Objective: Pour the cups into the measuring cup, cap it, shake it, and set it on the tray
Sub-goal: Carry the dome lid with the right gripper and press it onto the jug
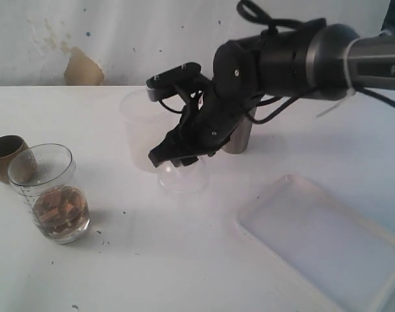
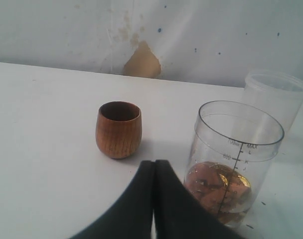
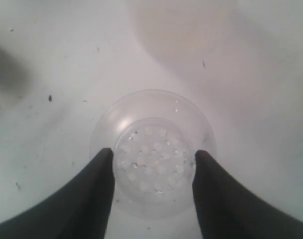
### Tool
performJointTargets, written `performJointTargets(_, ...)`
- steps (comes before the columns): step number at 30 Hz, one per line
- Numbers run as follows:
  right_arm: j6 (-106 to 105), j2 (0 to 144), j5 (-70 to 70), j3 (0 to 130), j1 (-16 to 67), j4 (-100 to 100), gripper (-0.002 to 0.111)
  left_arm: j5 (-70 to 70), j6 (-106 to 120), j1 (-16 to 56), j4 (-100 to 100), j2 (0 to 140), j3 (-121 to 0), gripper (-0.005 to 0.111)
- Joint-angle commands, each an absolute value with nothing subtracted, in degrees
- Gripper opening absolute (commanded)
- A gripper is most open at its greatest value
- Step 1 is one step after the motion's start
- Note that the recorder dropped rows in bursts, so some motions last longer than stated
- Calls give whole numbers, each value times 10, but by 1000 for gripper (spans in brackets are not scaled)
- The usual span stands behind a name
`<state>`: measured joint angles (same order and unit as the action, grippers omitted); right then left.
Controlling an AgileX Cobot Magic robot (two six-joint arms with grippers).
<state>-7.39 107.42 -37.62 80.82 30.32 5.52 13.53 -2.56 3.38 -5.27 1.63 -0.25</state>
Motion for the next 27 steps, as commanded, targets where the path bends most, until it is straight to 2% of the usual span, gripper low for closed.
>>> performJointTargets(1,-103,1031,-455,843,323,56,0,135,-25,36,-49,14,0,0)
performJointTargets(8,-114,1022,-563,929,378,56,0,135,-25,36,-49,14,0,0)
performJointTargets(16,-116,1033,-601,1031,426,73,0,135,-25,36,-49,14,0,0)
performJointTargets(27,-117,1153,-624,1211,481,66,0,135,-25,36,-49,14,0,0)
